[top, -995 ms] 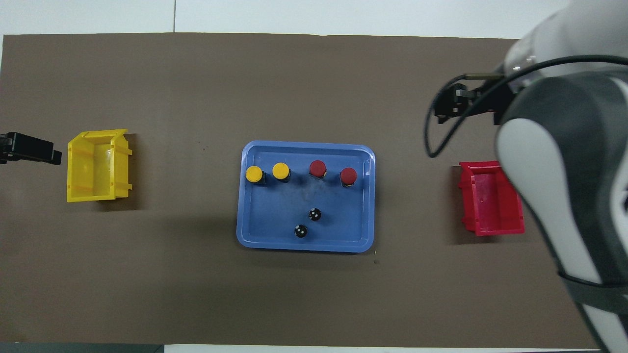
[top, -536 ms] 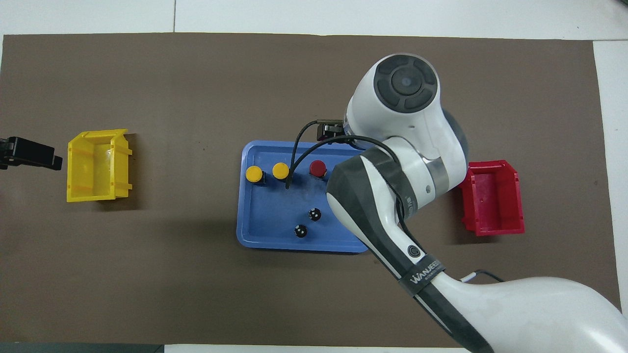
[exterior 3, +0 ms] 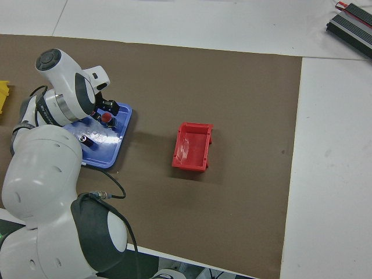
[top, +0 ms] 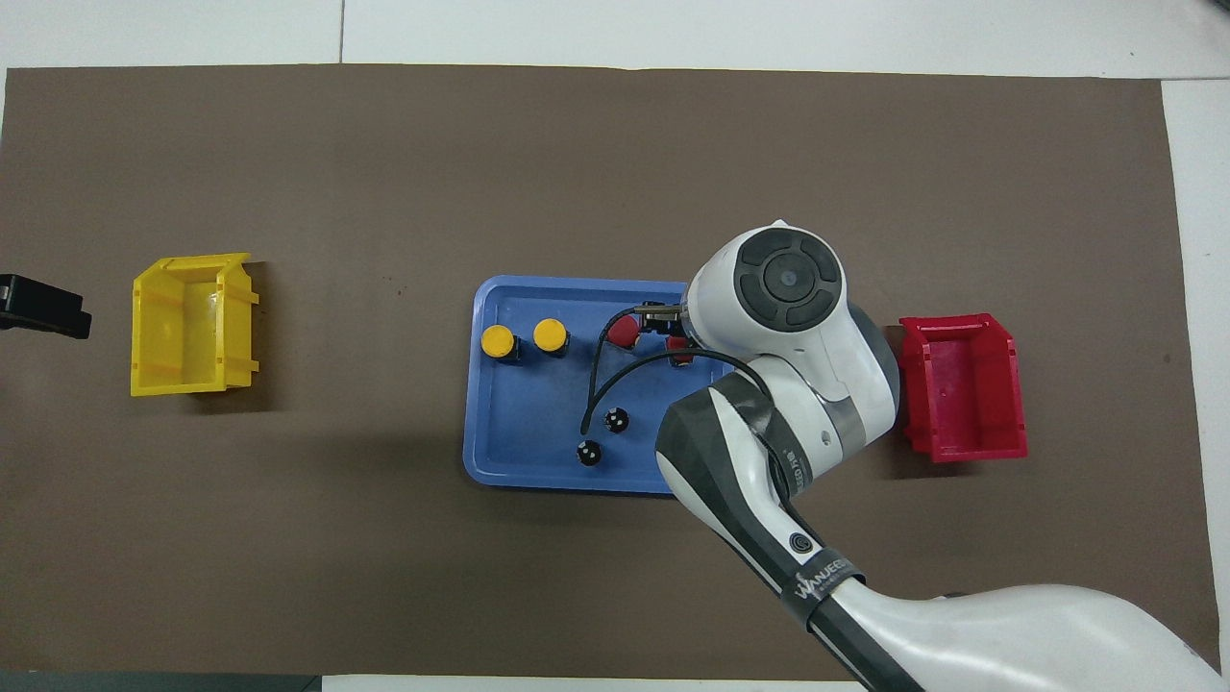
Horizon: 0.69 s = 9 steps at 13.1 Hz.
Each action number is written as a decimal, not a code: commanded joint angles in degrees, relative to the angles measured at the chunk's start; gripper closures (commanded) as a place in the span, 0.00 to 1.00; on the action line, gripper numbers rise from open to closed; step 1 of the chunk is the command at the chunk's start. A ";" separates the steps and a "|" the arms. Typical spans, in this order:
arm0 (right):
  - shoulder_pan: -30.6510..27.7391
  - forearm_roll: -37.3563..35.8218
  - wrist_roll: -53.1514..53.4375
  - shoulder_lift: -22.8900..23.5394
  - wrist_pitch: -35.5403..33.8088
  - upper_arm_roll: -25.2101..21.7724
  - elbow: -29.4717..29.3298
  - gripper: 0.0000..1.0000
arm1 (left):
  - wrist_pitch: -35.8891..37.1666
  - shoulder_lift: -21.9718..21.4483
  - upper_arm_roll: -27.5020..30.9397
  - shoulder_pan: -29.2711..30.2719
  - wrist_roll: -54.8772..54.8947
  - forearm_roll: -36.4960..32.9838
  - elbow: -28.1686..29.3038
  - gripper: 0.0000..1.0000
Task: Sort red and yellow buttons by color
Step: 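Reach the right gripper over the tray to the farther red button, then grasp the red button with the right gripper and lift it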
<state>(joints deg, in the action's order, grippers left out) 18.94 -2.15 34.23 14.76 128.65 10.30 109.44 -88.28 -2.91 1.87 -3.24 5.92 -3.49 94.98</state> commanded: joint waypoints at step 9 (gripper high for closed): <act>0.57 -0.40 0.58 -1.14 6.26 0.25 5.96 0.50 | -0.40 -0.87 -0.20 1.04 -0.03 -0.90 0.56 0.00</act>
<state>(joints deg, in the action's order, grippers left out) 19.14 -2.15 34.23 14.71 133.52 10.31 113.76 -88.32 -2.92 2.08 -3.02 5.88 -3.49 94.98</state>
